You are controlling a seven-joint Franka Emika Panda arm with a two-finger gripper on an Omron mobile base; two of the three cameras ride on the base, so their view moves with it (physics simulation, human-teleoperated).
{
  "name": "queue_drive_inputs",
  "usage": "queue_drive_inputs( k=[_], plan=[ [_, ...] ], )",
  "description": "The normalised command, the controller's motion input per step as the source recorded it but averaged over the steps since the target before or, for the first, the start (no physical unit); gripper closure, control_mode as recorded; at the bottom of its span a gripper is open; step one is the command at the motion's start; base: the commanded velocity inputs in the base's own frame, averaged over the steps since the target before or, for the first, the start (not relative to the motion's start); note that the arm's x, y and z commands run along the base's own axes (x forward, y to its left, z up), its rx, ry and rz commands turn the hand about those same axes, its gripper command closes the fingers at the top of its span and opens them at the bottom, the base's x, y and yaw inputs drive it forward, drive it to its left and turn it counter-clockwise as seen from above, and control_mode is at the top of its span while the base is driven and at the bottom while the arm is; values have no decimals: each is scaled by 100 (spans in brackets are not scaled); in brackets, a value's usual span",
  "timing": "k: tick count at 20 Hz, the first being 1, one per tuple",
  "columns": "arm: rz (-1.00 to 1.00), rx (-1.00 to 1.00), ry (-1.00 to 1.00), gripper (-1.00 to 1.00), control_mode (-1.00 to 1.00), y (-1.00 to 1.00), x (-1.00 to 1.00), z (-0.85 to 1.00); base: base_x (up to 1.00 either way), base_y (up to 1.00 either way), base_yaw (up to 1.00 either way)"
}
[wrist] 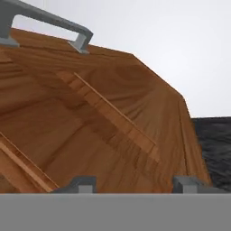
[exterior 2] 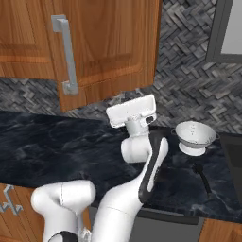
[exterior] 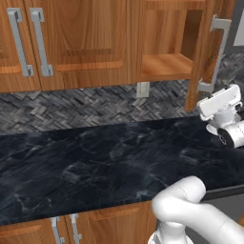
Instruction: Open the cabinet. Pick the dish brush and place it next to the sink. Then close the cabinet.
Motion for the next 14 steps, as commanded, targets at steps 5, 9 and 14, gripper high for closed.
queue_drive_inputs(
  k=[5, 9, 14],
  plan=[
    [-38, -10, 9, -100, -100, 100, 97, 37, 0, 0, 0],
    [-37, -12, 17, -100, -100, 100, 100, 56, 0, 0, 0],
    [-41, -16, 22, -100, -100, 94, 95, 37, 0, 0, 0]
  ],
)
